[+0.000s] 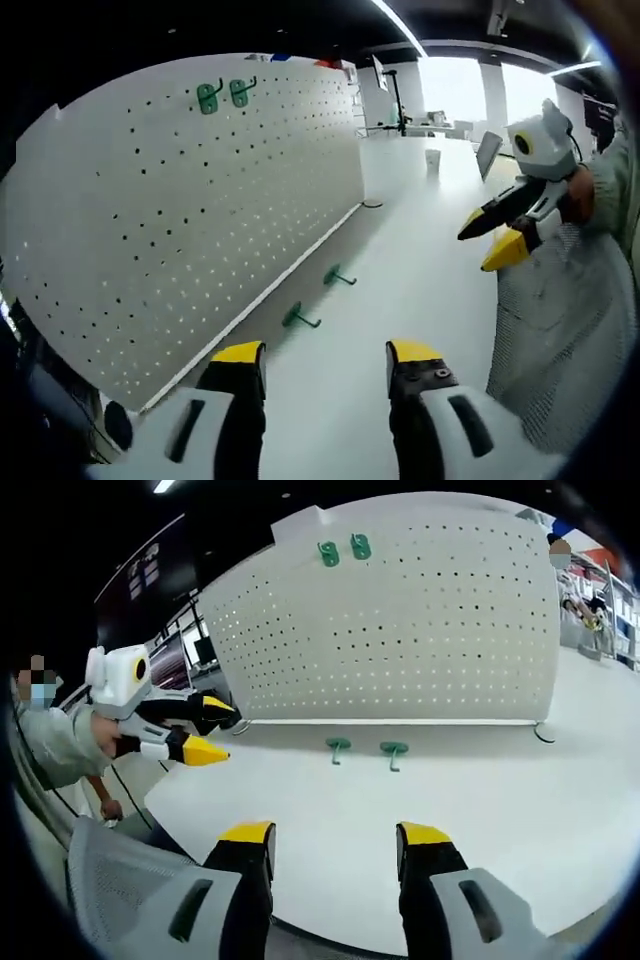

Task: Insert the hook assembly into the mounting plate slot until the hook locks in place.

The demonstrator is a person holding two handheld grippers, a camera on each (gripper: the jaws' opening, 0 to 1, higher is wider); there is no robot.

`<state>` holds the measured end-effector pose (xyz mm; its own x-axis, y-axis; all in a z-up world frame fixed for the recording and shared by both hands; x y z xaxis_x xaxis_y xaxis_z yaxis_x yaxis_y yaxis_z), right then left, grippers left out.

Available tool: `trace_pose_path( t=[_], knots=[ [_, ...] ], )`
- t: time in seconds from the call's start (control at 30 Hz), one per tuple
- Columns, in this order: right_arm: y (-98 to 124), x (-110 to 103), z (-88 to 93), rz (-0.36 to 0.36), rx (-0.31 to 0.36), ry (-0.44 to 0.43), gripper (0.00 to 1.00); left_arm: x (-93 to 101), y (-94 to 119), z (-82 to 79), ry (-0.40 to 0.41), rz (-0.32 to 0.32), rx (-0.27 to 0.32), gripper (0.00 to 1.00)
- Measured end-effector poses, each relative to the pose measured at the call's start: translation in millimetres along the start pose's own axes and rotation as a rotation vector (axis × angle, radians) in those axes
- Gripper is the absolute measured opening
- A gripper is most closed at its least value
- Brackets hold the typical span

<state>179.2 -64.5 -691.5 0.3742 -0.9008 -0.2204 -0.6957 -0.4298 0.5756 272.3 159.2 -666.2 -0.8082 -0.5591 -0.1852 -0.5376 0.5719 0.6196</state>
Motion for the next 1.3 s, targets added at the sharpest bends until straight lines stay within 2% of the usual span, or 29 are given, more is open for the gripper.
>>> trace_pose_path(
  t=[0.27, 0.5, 0.8, 0.97, 1.13, 1.3],
  knots=[
    [0.1, -1.4, 0.3, -0.007, 0.004, 0.005, 0.47, -14.9, -21.6, -9.8, -0.112, 0.030, -0.039, 0.47],
    [-1.1, -0.4, 3.0, -0.011, -0.003, -0.004, 0.47, -28.9, -42.6, -12.2, -0.228, 0.050, -0.084, 0.42],
    [-2.4, -1.7, 5.2, -0.018, -0.011, -0.004, 0.46, -43.3, -71.8, -9.7, -0.311, 0.087, -0.145, 0.39],
    [-1.9, -0.7, 5.1, -0.013, -0.010, -0.013, 0.46, -48.8, -90.7, -7.3, -0.353, 0.131, -0.177, 0.35],
    [-1.8, 1.0, 4.7, -0.009, -0.005, -0.028, 0.46, -52.5, -110.6, -3.4, -0.379, 0.167, -0.219, 0.34],
    [-1.7, 2.9, 4.5, -0.003, -0.004, -0.041, 0.46, -53.2, -124.4, -3.6, -0.394, 0.193, -0.235, 0.34]
  ],
)
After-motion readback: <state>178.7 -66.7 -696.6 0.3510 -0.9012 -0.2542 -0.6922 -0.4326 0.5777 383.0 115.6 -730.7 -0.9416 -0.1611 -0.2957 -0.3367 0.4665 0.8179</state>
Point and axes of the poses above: the point that each gripper's makers call its tool centre point, and the gripper's own axes: y roughly backward along the fingers, x roughly to its right, z roughly out of its underside, the point moved 7 cm from there along y, roughly backward along the fingers, and after that the axes turned 5 degrees about -x, right-handed, at the moved point
